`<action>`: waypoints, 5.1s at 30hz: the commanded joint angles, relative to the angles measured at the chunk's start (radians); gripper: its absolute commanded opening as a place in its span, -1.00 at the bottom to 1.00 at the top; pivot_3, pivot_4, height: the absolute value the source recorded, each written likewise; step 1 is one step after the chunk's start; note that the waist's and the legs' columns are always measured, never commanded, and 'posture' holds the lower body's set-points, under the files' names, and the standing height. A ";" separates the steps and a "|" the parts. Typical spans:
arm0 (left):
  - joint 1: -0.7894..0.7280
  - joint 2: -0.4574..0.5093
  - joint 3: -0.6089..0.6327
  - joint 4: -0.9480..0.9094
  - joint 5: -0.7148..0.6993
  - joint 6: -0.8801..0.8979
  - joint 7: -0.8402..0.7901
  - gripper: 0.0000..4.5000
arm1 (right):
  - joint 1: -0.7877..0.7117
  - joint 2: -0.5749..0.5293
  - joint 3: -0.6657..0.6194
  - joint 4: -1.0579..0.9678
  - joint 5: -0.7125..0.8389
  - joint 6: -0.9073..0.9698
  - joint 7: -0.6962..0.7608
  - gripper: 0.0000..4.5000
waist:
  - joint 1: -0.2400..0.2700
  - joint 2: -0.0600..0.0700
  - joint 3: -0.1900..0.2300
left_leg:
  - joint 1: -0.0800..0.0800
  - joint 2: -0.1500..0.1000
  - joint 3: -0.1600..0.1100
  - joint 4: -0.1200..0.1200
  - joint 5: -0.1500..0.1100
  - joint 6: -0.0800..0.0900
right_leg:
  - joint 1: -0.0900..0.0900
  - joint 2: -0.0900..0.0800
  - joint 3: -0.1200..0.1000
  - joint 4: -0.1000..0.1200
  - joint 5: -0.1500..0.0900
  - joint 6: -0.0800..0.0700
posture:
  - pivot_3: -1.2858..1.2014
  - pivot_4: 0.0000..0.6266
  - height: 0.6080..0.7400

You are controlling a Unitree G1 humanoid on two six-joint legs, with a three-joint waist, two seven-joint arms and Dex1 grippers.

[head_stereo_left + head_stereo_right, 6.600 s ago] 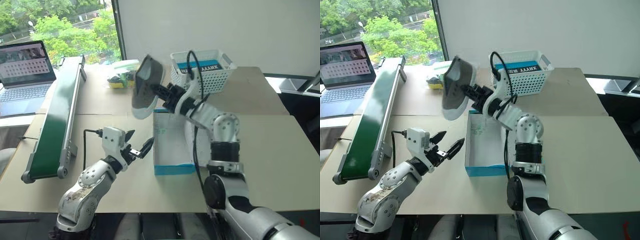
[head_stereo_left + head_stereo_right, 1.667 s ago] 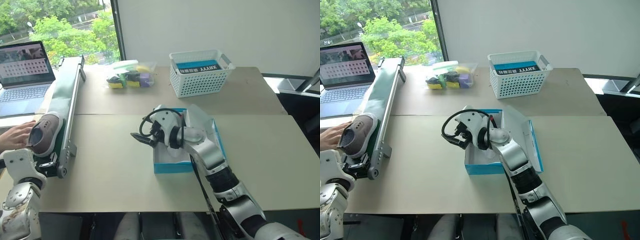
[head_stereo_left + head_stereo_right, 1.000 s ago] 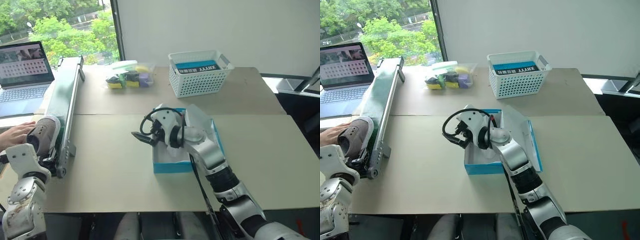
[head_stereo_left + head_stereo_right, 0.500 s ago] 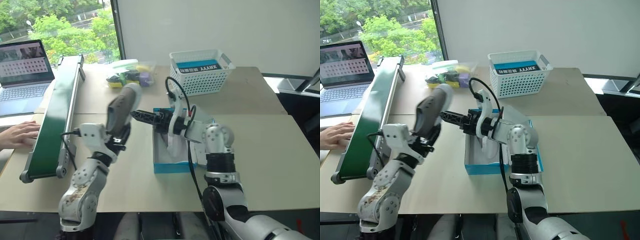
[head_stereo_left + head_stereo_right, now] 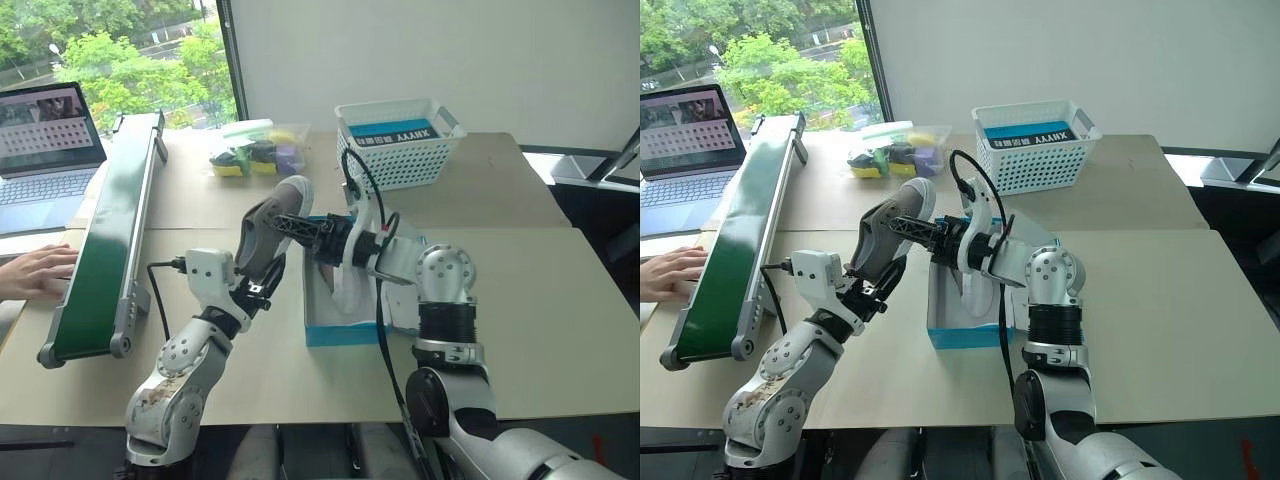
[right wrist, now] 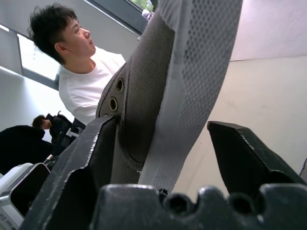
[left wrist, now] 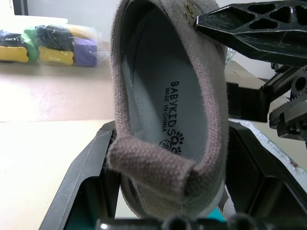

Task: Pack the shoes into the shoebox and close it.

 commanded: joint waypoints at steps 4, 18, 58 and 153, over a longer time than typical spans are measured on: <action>-0.020 0.012 0.002 -0.023 0.006 -0.005 -0.002 0.17 | -0.015 0.040 0.002 -0.047 0.053 -0.029 -0.009 -0.53 | 0.000 0.000 0.000 | 0.000 0.000 0.000 0.000 0.000 0.000 | 0.000 0.000 0.000 0.000 0.000 0.000 | 0.03 -0.52 0.97; -0.018 0.014 -0.004 -0.025 0.028 -0.021 0.009 0.53 | -0.009 0.055 0.010 -0.058 0.064 -0.049 -0.023 -0.87 | 0.000 0.000 0.000 | 0.000 0.000 0.000 0.000 0.000 0.000 | 0.000 0.000 0.000 -0.001 0.000 0.000 | 0.03 -0.52 0.97; 0.078 0.083 0.033 -0.029 0.019 -0.019 -0.090 0.97 | -0.200 -0.504 0.276 0.140 -0.225 0.200 0.108 -0.87 | 0.003 0.003 0.001 | -0.003 0.000 0.000 -0.002 0.000 0.001 | 0.000 0.000 0.000 -0.007 0.001 0.001 | 0.03 -0.52 0.97; -0.005 0.084 0.018 0.040 0.025 -0.008 -0.124 1.00 | -0.367 -0.592 0.659 0.066 -0.618 -0.136 0.497 0.72 | 0.003 0.006 -0.007 | -0.004 0.000 0.001 -0.004 -0.001 0.001 | -0.002 -0.001 0.000 -0.010 0.002 0.002 | 0.03 -0.52 0.97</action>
